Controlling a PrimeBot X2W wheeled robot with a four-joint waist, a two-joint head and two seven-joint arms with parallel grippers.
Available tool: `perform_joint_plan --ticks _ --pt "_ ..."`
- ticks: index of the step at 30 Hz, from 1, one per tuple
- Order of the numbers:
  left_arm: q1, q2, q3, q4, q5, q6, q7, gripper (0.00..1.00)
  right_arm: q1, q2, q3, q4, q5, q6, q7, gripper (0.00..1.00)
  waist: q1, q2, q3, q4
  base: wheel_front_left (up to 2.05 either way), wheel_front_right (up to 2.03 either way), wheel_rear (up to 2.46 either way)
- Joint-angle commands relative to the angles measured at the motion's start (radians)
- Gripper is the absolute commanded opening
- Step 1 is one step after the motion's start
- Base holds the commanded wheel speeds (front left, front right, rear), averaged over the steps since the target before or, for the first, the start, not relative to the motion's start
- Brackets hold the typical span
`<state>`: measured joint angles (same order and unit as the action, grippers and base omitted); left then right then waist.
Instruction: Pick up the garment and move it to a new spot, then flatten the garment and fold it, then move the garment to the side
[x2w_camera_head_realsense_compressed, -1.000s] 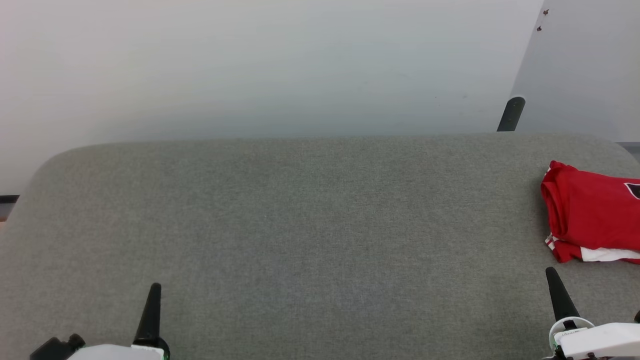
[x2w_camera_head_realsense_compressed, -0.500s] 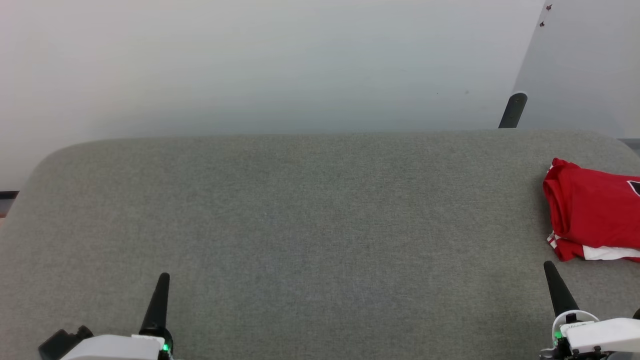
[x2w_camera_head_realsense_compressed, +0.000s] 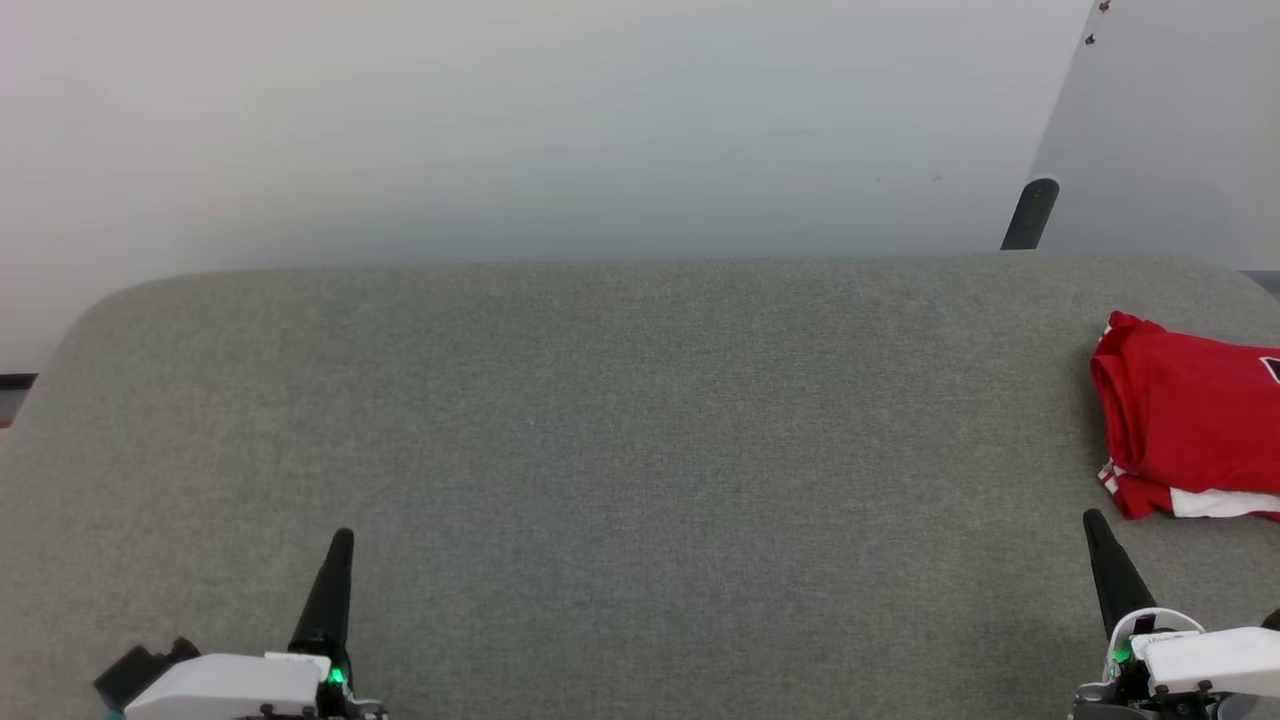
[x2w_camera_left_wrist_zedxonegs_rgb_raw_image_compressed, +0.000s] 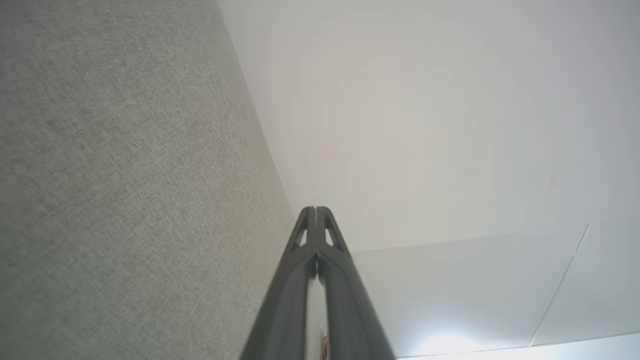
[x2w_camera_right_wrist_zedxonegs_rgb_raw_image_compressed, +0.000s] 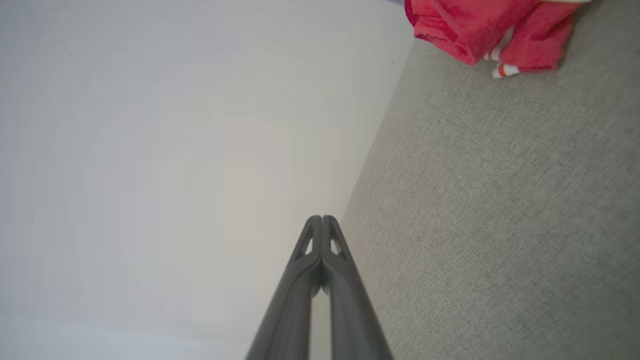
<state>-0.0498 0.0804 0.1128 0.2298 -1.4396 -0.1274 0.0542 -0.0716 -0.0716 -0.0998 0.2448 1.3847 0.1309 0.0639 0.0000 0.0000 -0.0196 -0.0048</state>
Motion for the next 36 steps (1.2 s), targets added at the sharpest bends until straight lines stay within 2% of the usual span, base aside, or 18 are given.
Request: perform_joint_plan --ticks 1,28,36 --pt "-0.019 -0.001 0.003 -0.002 -0.021 -0.005 0.008 0.00 -0.021 0.003 -0.006 -0.004 0.030 0.000 0.008 0.00 0.0000 0.0000 0.001 0.000 0.00 0.00 0.00" --pt "-0.061 -0.030 0.003 0.015 -0.161 -0.006 0.059 0.00 -0.042 0.022 -0.015 0.000 0.214 0.000 0.049 0.00 0.0000 0.0000 0.020 0.004 0.00 0.00 0.00" --pt "-0.065 -0.032 0.003 0.017 -0.174 -0.006 0.064 0.00 -0.040 0.024 -0.016 0.000 0.230 0.000 0.053 0.00 0.0000 0.0000 0.023 0.005 0.00 0.00 0.00"
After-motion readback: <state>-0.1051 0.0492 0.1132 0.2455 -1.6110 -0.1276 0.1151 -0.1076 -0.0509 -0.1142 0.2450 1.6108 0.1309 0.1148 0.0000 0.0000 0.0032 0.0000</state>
